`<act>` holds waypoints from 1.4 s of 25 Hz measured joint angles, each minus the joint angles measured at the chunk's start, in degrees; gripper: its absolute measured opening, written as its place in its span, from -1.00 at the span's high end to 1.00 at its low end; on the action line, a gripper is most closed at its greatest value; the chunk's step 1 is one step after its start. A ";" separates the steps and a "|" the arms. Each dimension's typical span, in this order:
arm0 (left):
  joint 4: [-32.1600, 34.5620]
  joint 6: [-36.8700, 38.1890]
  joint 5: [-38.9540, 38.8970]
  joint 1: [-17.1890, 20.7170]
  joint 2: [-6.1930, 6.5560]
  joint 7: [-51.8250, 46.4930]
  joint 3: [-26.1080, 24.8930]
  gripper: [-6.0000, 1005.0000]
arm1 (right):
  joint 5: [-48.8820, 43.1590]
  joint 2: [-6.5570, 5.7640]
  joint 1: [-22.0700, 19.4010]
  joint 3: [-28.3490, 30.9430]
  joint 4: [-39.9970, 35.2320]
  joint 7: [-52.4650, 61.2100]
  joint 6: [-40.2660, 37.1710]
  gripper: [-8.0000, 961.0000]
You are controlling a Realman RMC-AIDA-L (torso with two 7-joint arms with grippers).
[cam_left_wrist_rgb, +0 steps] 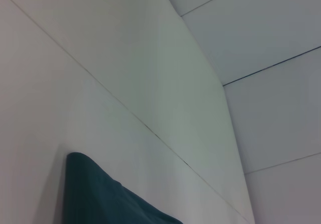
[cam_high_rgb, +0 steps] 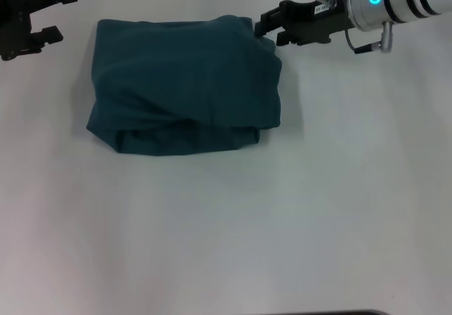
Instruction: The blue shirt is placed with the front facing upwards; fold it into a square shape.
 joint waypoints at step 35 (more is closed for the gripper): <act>0.71 -1.64 0.29 -1.48 0.59 0.15 0.15 -0.87 | 5.89 -9.16 0.03 1.16 5.12 0.94 -11.74 -0.12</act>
